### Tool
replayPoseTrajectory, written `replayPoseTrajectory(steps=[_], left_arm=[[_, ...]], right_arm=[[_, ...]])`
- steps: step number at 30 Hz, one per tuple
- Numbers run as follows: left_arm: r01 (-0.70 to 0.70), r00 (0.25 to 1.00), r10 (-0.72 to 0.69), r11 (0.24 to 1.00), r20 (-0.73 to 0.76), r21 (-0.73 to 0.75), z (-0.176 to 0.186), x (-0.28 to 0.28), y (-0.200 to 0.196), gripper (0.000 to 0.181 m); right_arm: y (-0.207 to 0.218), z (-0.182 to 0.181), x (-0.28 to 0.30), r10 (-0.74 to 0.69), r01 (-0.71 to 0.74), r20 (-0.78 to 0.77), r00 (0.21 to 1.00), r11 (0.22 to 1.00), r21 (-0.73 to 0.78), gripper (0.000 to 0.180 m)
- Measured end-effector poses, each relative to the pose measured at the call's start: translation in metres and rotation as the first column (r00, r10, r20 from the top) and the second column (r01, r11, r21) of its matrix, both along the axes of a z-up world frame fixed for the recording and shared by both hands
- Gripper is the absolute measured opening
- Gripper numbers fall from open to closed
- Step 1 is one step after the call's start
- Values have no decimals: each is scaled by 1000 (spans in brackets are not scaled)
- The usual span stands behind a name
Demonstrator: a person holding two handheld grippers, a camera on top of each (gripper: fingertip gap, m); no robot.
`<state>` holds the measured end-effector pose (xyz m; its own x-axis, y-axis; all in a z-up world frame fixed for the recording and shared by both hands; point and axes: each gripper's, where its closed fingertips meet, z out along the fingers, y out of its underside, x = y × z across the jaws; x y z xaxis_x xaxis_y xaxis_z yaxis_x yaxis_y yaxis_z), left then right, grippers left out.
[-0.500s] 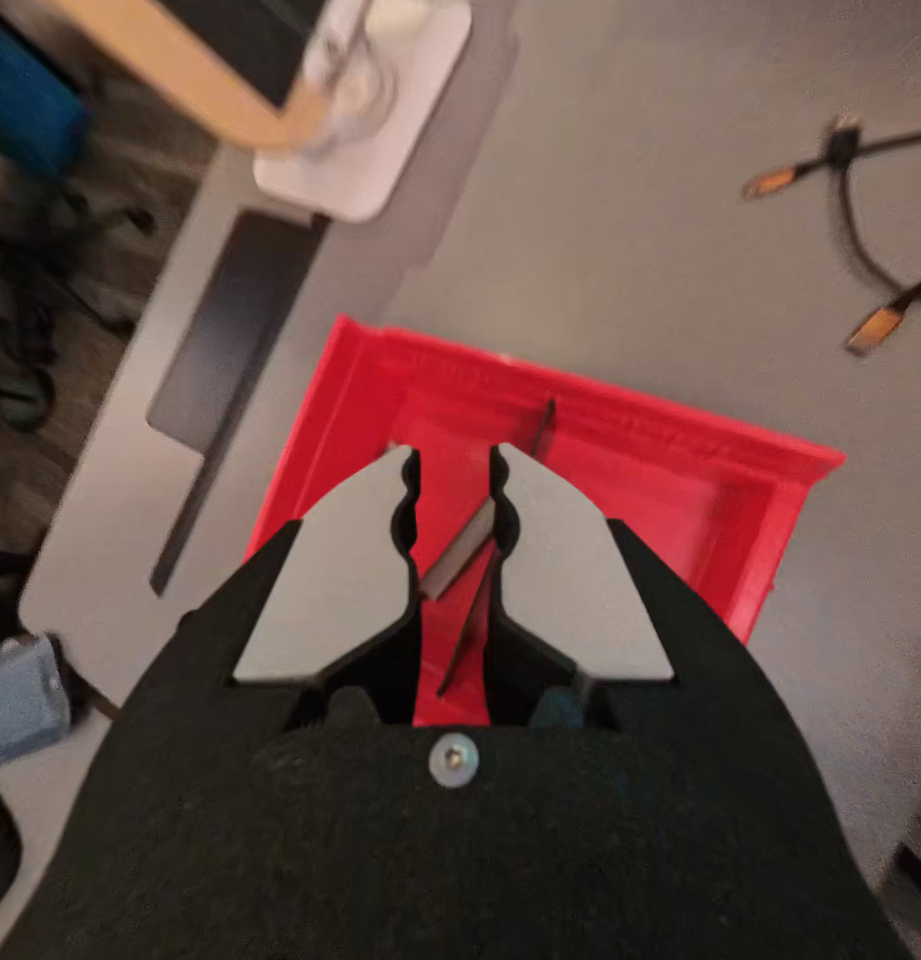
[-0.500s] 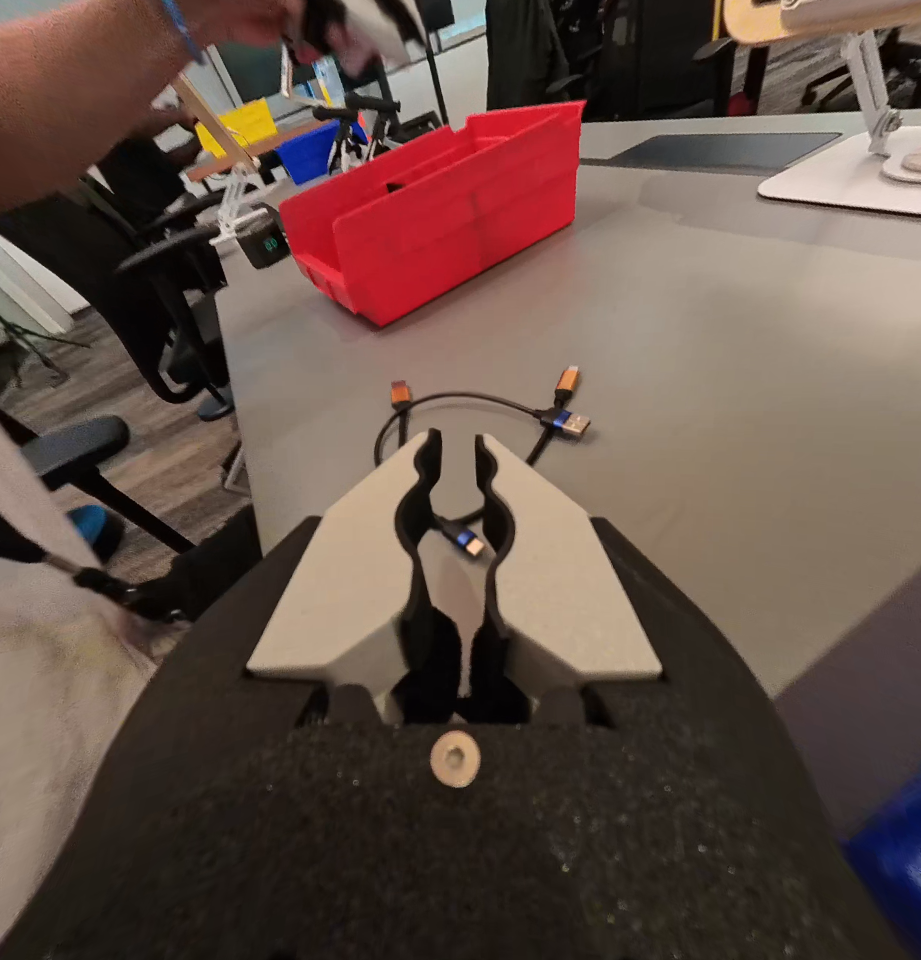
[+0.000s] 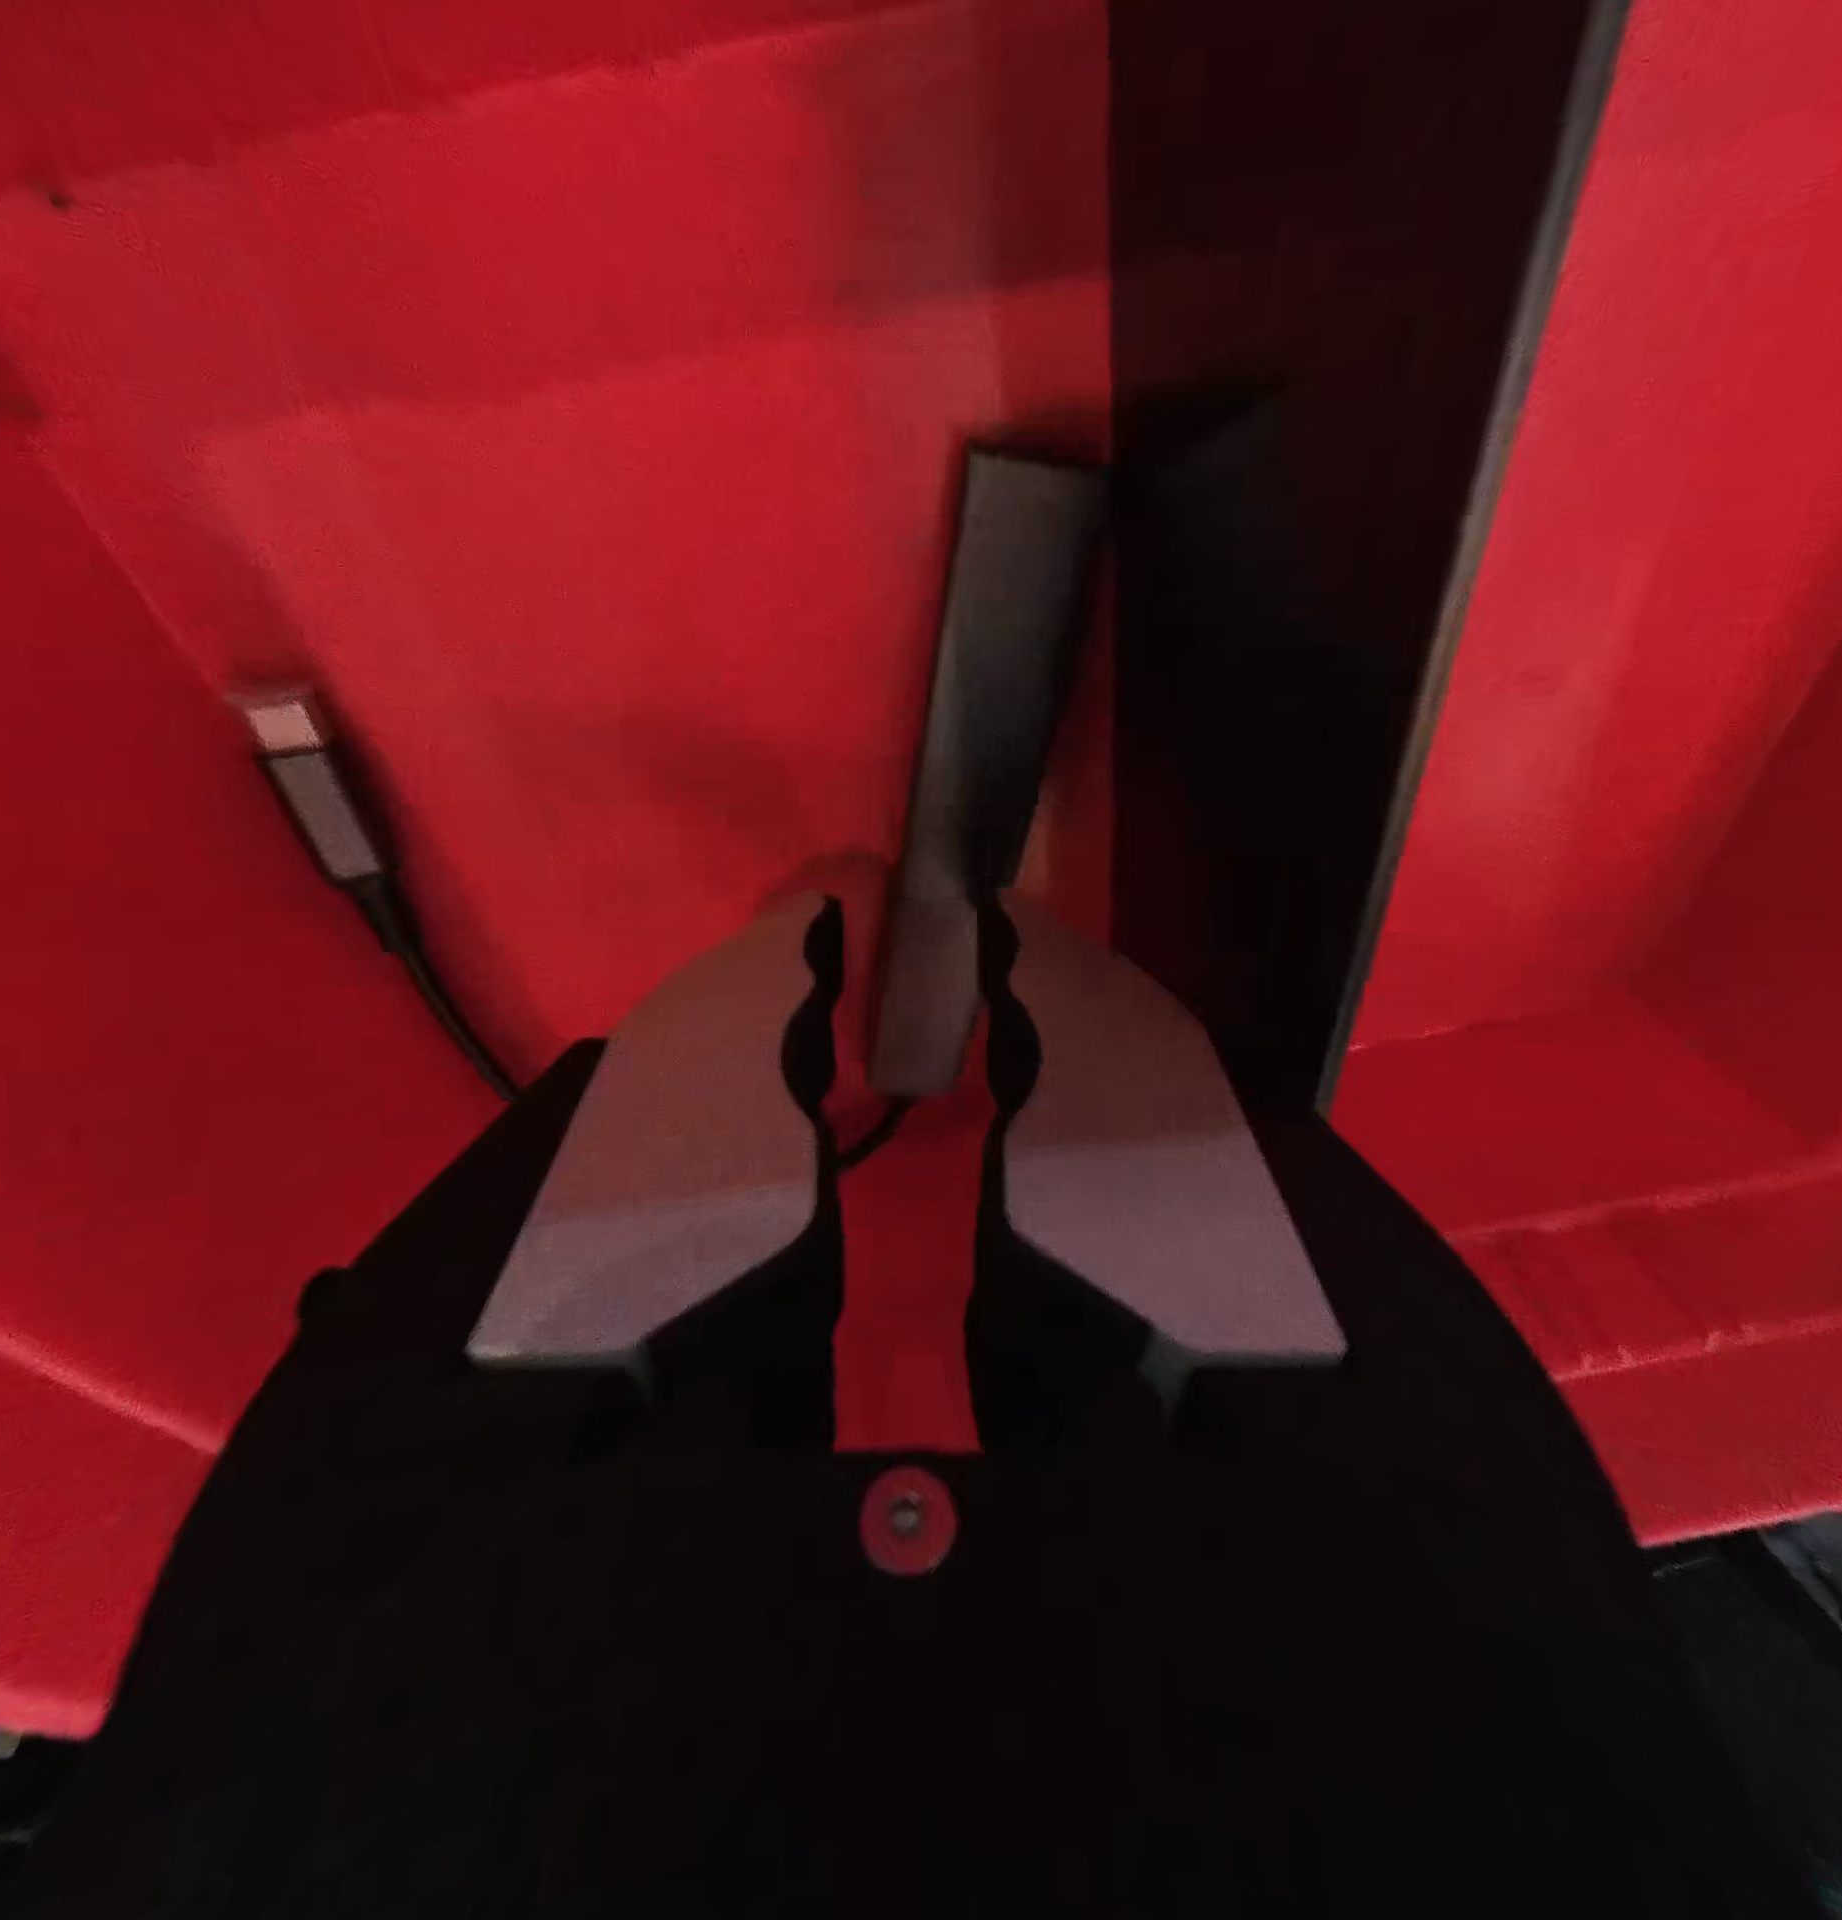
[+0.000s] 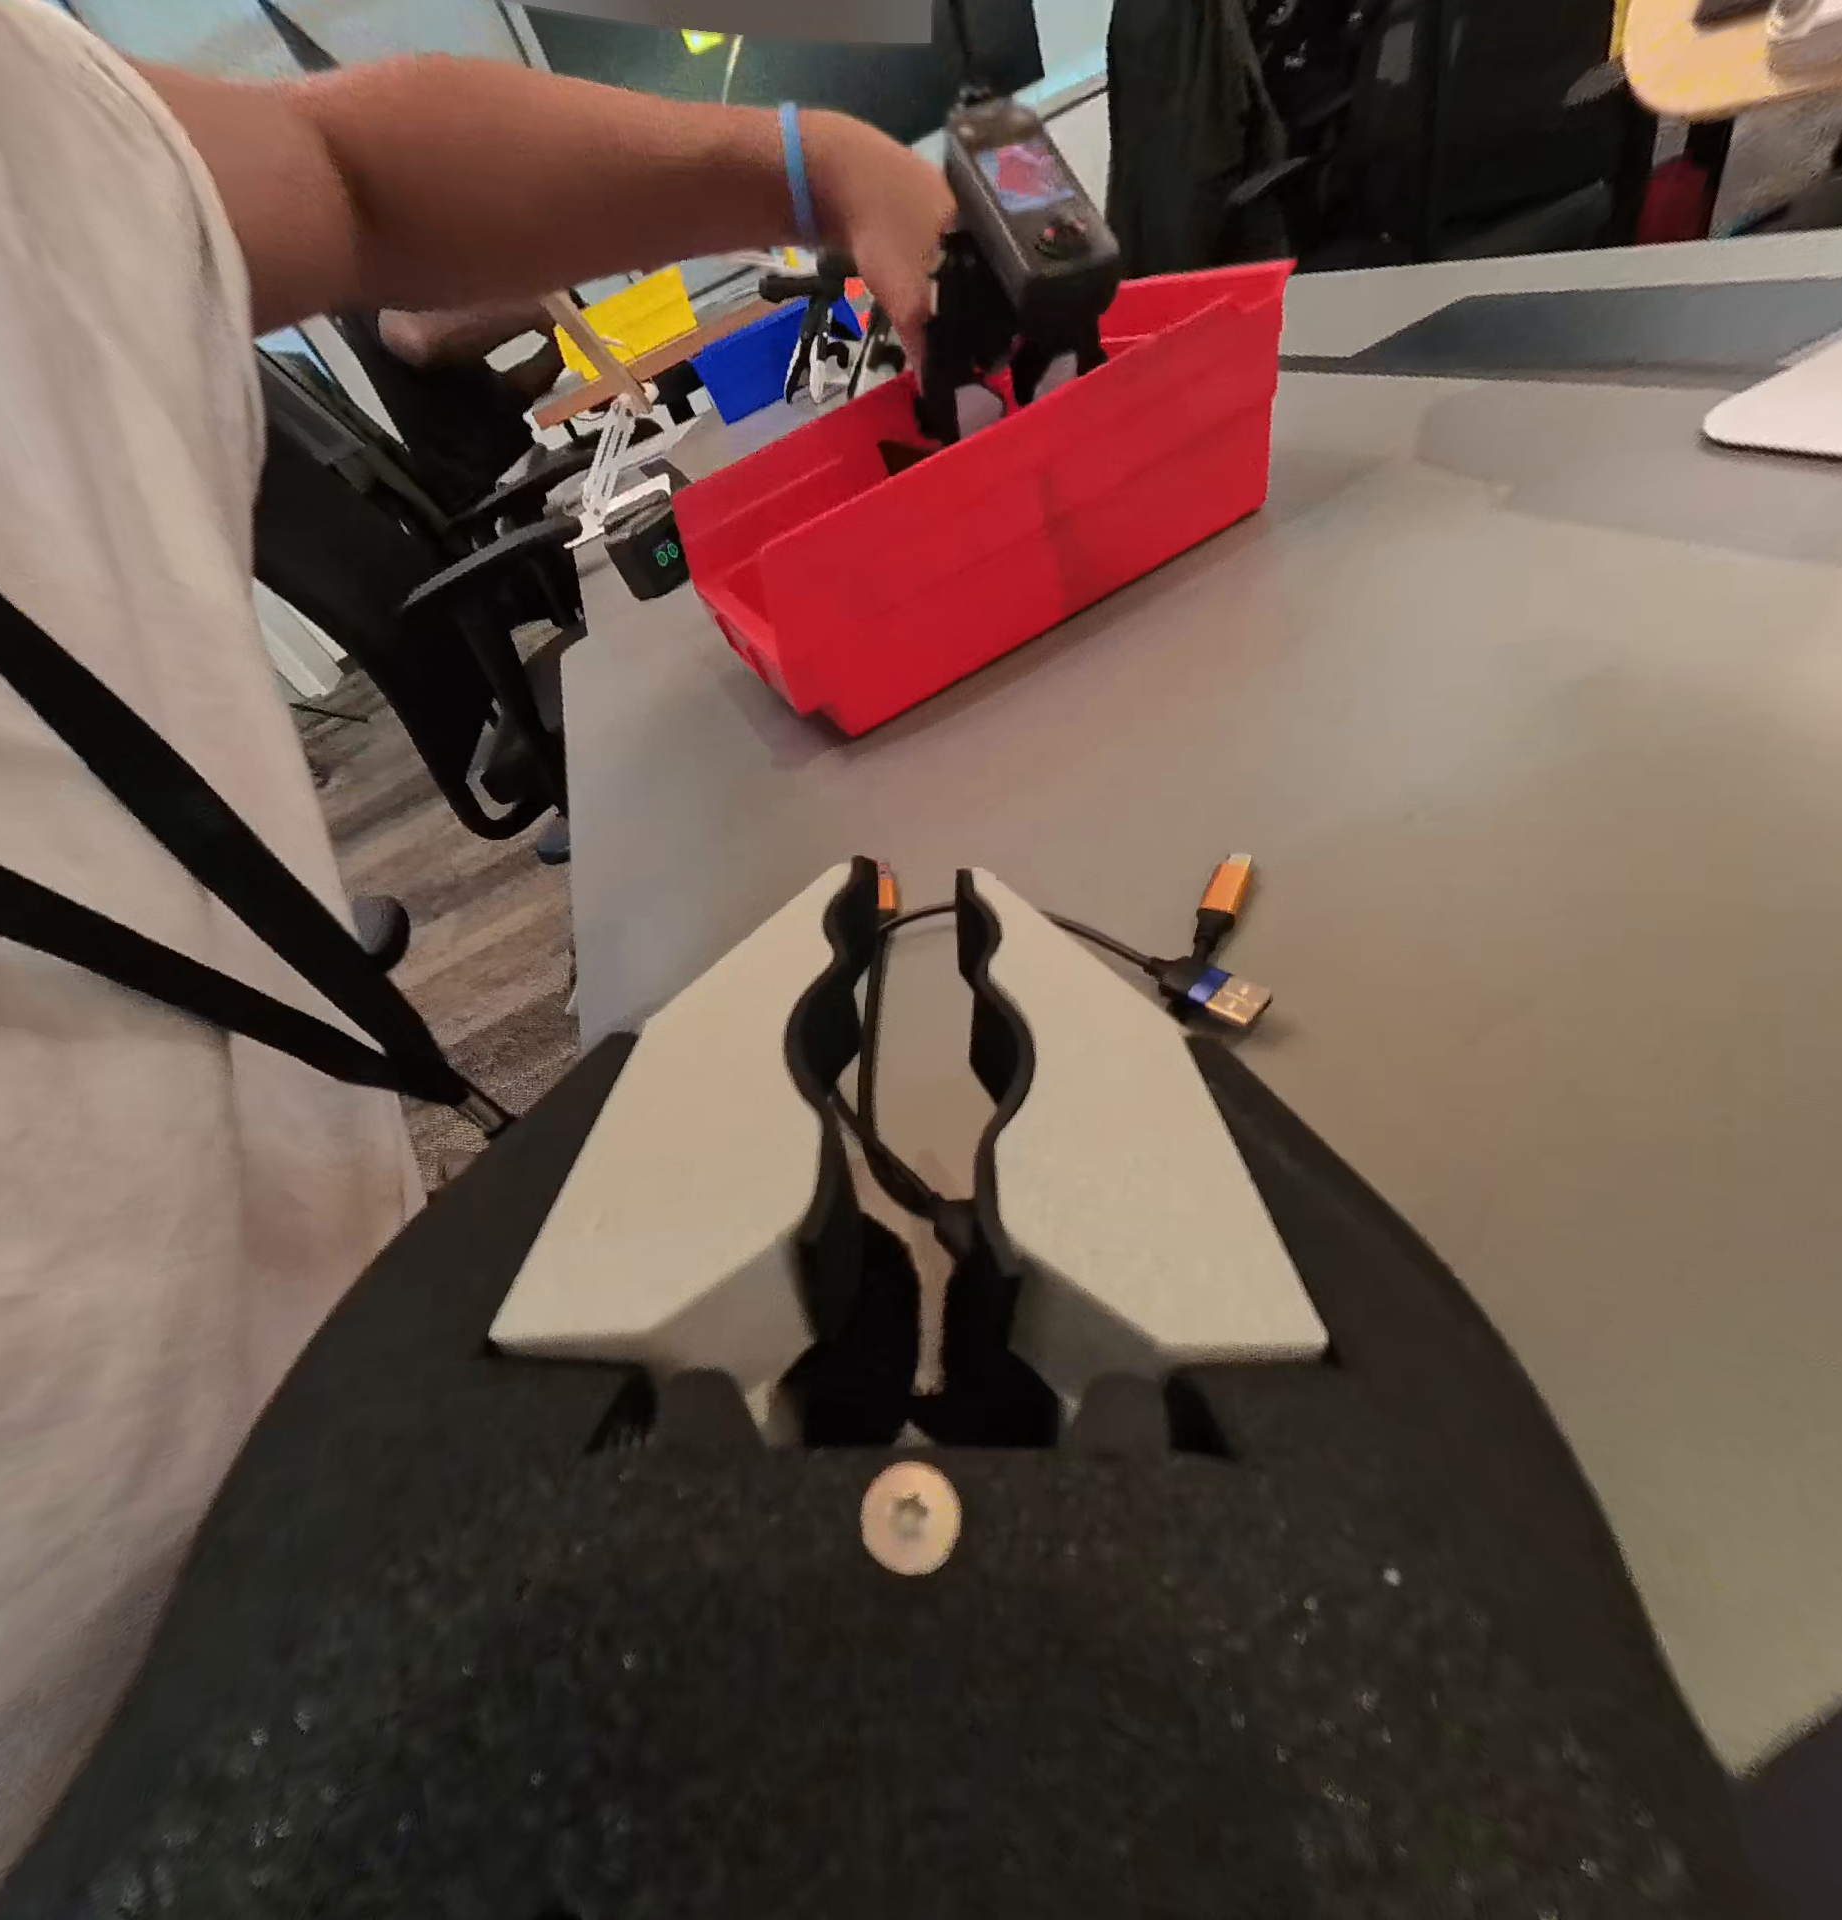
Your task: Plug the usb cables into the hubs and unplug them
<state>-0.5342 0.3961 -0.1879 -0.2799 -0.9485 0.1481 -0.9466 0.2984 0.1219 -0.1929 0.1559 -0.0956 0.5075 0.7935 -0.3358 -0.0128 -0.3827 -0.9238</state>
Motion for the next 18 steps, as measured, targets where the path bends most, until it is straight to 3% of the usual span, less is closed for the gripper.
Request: replayPoseTrajectory(steps=[3,9,14,18], left_arm=[[-54,998,53,997,-16,-58,-5,1,-1,31],[-16,1000,16,999,7,-39,-6,-1,-3,22],[-206,972,197,976,127,67,6,14,27,10],[-348,918,329,936,221,49,28,19,46,0]], right_arm=[[1,7,-2,12,-12,-18,1000,1000,15,14],[3,1,3,-1,0,-64,998,1000,-14,14],[1,6,10,-16,15,-85,996,1000,-8,13],[-2,12,13,-28,29,-72,997,999,20,13]])
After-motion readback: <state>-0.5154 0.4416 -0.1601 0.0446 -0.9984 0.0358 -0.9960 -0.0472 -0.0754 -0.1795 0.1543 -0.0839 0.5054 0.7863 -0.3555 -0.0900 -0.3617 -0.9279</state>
